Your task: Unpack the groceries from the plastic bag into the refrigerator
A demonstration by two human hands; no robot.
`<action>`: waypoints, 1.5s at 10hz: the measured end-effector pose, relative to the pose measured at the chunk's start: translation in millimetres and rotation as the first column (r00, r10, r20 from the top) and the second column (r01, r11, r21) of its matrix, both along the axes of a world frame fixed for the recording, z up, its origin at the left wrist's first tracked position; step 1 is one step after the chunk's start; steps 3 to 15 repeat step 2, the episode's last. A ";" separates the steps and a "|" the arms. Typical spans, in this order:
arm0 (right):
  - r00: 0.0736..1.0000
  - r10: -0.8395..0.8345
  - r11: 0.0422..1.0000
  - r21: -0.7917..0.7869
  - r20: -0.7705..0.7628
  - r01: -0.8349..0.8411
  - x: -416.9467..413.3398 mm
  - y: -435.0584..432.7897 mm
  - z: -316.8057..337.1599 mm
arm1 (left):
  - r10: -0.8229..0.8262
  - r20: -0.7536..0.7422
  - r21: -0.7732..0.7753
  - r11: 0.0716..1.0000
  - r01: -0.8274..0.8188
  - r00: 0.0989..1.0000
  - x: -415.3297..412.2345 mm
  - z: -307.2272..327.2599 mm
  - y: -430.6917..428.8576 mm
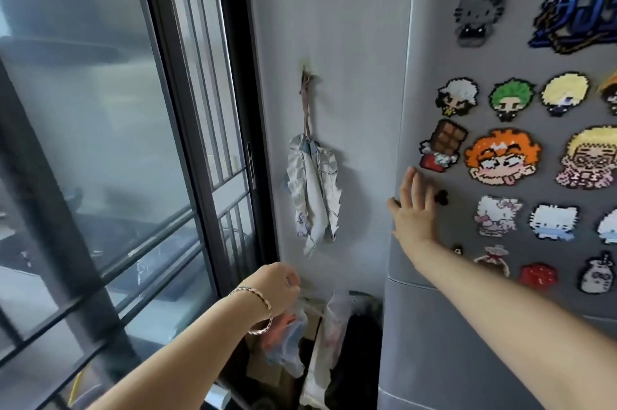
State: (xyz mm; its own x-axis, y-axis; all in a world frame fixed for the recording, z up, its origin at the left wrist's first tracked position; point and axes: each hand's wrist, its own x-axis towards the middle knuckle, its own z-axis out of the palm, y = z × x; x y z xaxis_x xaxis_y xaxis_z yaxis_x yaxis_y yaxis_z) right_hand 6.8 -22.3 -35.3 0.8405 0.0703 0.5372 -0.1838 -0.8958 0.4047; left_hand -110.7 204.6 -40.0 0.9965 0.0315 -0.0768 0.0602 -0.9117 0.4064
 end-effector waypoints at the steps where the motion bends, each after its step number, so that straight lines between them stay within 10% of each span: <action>1: 0.972 0.077 0.993 0.108 -0.221 -0.054 -22.0 4.6 7.4 | -0.048 -0.013 0.000 0.999 0.048 0.999 -6.2 -0.6 9.2; 2: 0.853 0.184 0.968 0.240 -0.489 -0.071 -53.9 11.5 10.9 | -0.093 -0.043 0.053 0.994 0.095 0.995 -17.5 7.3 5.5; 15: 0.853 0.184 0.968 0.240 -0.489 -0.071 -53.9 11.5 10.9 | -0.093 -0.043 0.053 0.994 0.095 0.995 -17.5 7.3 5.5</action>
